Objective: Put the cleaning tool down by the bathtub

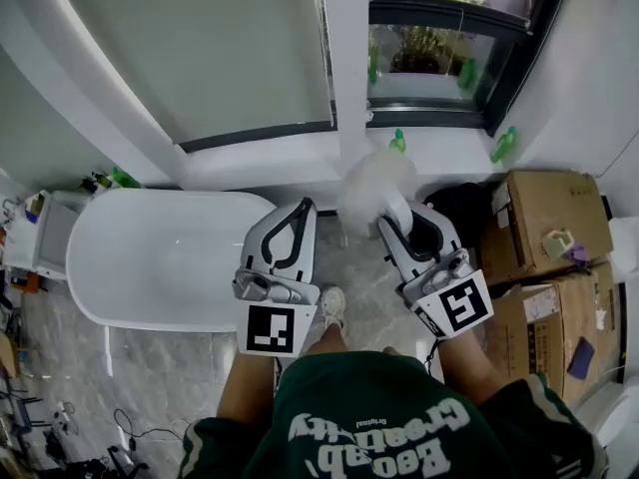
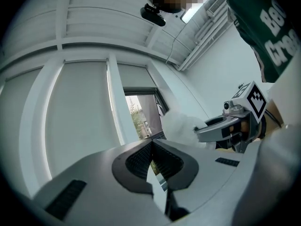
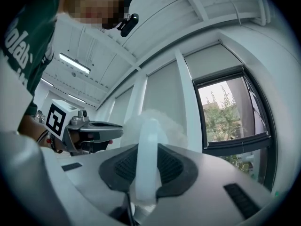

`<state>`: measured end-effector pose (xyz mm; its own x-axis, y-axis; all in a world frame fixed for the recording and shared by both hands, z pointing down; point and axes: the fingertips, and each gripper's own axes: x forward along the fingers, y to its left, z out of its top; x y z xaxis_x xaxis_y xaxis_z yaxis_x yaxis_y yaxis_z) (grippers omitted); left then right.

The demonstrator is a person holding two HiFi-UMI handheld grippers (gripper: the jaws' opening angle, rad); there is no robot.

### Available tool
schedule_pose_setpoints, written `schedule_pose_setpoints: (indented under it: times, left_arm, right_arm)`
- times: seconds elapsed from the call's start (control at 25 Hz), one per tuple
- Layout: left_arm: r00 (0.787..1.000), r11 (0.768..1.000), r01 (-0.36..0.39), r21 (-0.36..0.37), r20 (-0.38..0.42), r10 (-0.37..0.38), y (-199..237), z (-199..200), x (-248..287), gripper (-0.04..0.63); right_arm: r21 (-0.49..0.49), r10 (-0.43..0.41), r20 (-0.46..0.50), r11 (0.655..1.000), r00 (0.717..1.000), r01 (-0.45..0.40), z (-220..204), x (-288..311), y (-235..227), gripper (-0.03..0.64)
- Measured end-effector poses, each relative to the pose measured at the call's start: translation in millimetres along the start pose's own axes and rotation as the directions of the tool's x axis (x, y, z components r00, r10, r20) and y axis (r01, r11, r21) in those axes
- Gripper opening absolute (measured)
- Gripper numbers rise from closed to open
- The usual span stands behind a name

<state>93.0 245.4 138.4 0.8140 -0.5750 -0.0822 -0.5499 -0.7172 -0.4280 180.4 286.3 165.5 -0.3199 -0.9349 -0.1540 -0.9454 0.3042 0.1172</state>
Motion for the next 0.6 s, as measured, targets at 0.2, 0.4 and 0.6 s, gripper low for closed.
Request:
schedule_pose_setpoints:
  times: [0.2, 0.4, 0.6]
  left_arm:
    - [1.0, 0.999, 0.017, -0.037, -0.017, -0.017, 42, -28, 39, 0.008]
    - [0.999, 0.997, 0.025, -0.072, -0.037, -0.027, 78, -57, 72, 0.008]
    - [0.998, 0.991, 0.039, -0.126, -0.044, -0.044, 106, -83, 96, 0.008]
  right_arm:
    - [0.015, -0.012, -0.017, 1.0, 1.0, 0.012, -10, 59, -20, 0.095]
    - [0.021, -0.016, -0.042, 1.0, 0.999, 0.017, -24, 108, -34, 0.095]
    - [0.026, -0.028, -0.083, 0.999, 0.996, 0.03, -42, 146, -46, 0.095]
